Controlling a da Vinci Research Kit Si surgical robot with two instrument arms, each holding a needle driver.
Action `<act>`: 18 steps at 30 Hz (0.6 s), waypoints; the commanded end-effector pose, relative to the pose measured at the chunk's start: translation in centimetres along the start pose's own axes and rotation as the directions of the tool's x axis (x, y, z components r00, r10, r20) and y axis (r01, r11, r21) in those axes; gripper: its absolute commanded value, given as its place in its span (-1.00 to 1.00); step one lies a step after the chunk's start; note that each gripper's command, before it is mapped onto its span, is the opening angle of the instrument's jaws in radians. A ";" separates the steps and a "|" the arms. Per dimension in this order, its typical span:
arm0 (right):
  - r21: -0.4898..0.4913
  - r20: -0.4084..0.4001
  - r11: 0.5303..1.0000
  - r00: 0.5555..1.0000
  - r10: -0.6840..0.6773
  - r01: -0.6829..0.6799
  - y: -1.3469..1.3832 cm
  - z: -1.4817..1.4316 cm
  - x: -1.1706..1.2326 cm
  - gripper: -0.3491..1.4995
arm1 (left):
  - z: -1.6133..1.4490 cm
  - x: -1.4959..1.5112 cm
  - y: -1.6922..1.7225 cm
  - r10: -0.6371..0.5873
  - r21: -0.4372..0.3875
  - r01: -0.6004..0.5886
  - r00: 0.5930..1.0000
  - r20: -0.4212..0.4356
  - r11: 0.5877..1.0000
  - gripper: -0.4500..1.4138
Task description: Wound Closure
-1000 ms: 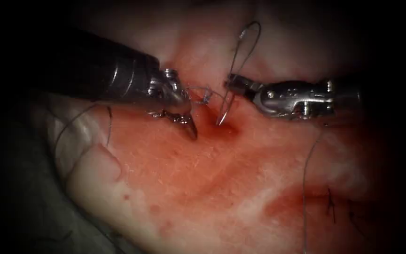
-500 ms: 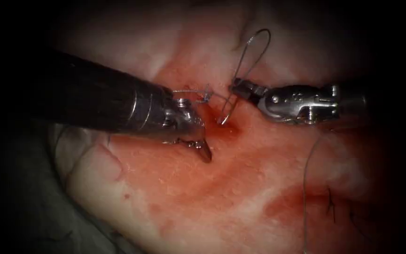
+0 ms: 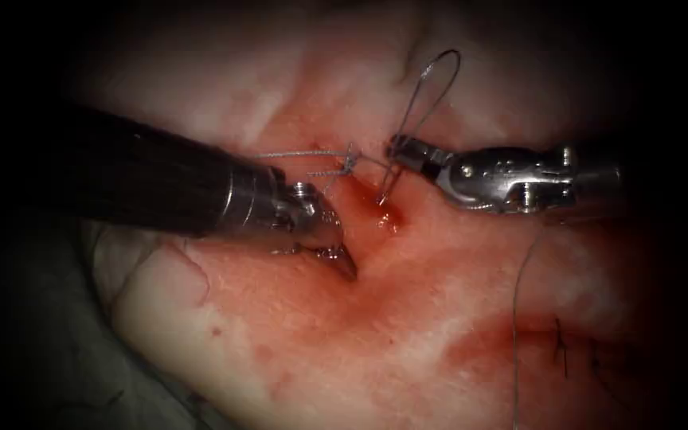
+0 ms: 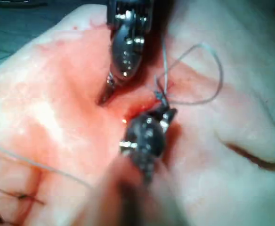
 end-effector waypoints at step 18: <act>0.033 -0.023 0.998 0.999 0.047 -0.046 -0.18 0.07 -0.02 -1.00 | -0.18 -0.13 0.20 0.015 0.007 -0.015 1.000 -0.016 1.000 -1.00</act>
